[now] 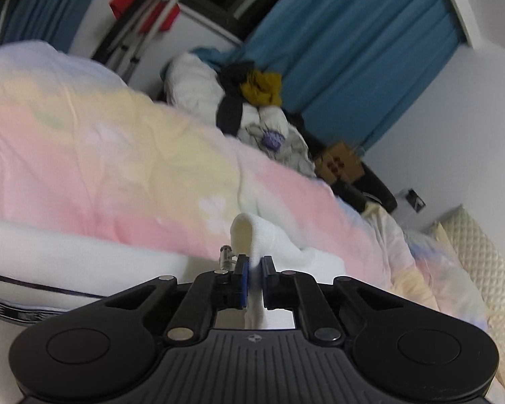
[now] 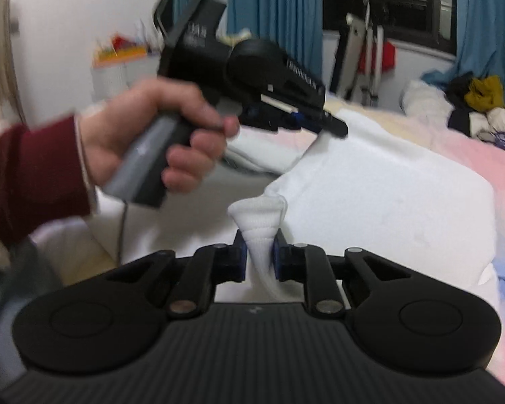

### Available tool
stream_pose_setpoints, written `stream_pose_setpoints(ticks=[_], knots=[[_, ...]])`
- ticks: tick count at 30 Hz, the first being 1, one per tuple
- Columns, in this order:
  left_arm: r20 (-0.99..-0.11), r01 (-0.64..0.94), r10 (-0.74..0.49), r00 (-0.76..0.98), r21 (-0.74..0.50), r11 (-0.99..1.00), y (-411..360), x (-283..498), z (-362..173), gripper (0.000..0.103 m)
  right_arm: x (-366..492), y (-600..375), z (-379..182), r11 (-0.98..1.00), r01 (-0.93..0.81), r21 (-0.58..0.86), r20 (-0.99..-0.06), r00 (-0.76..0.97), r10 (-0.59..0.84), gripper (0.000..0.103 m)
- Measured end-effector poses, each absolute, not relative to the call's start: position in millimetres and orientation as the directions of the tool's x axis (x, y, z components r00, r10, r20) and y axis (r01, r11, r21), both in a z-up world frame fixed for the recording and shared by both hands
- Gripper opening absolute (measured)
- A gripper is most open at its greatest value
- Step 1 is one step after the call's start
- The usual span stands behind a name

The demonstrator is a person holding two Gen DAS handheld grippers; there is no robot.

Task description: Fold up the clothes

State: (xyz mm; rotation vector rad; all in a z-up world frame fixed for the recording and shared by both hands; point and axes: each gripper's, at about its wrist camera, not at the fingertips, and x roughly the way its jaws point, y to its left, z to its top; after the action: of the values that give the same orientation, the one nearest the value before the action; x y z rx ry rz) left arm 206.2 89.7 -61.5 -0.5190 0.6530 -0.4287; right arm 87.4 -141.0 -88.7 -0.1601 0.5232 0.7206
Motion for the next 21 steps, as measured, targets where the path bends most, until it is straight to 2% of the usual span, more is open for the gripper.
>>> stream_pose_setpoints(ticks=[3,7,10,11,15,21], knots=[[-0.509,0.168,-0.498,0.702,-0.562,0.810,91,210,-74,0.008,84,-131,-91,0.747,-0.665,-0.005,-0.533,0.634,0.561,0.018],[-0.607,0.139,-0.445,0.659,-0.483,0.865,75,222,-107,0.009,93,-118,-122,0.761,-0.647,-0.041,-0.639,0.602,0.478,0.018],[-0.606,0.135,-0.423,0.674,-0.461,0.877,70,224,-112,0.012,96,-116,-128,0.758,-0.652,-0.036,-0.652,0.590,0.476,0.019],[-0.604,0.134,-0.417,0.679,-0.457,0.880,68,223,-112,0.016,97,-116,-126,0.759,-0.651,-0.028,-0.653,0.587,0.479,0.019],[-0.589,0.150,-0.390,0.708,-0.414,0.898,61,213,-113,0.017,101,-122,-123,0.766,-0.642,0.022,-0.654,0.571,0.497,0.019],[-0.556,0.105,-0.343,0.757,-0.415,0.904,72,172,-96,0.019,112,-126,-125,0.775,-0.626,0.086,-0.651,0.553,0.519,0.019]])
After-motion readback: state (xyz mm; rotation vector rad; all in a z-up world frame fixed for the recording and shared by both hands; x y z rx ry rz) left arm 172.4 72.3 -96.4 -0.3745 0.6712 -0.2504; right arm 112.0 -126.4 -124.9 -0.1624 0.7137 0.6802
